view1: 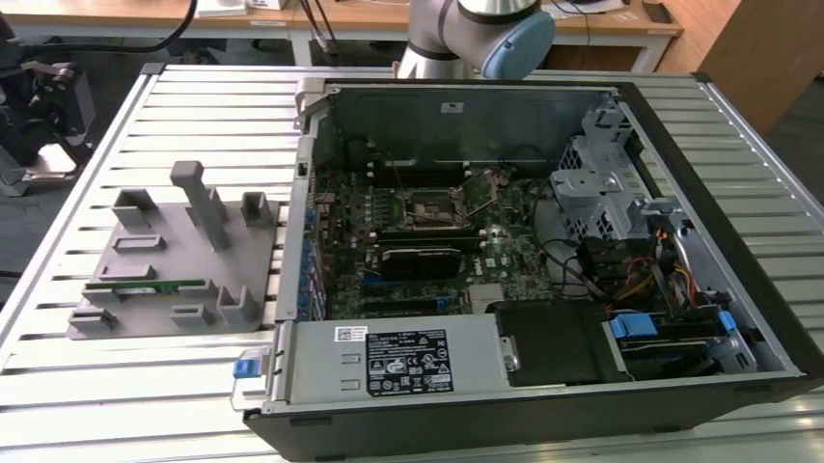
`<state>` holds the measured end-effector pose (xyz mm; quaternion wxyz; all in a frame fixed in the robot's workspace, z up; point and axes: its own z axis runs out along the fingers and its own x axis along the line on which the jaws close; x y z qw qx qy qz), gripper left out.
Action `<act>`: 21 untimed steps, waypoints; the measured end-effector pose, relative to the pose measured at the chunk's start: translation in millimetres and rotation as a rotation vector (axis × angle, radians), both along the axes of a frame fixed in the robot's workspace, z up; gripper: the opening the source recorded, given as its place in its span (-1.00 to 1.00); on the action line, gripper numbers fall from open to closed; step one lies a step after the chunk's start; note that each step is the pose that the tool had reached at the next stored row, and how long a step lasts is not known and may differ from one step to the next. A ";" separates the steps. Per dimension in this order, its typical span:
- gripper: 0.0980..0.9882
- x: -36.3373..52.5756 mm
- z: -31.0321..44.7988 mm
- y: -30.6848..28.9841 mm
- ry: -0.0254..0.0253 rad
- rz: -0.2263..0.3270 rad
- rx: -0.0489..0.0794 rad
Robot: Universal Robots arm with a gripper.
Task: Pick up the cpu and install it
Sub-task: 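Pick up the cpu and move it towards the insertion slot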
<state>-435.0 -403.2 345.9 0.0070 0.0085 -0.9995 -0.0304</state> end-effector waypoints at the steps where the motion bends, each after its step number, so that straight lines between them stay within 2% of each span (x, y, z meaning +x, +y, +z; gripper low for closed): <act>1: -0.04 0.0 1.1 0.1 0.0000 0.000 0.000; 12: -0.04 0.3 9.1 0.6 0.0000 0.000 0.001; 21: -0.04 5.1 13.3 1.1 -0.0001 0.000 0.006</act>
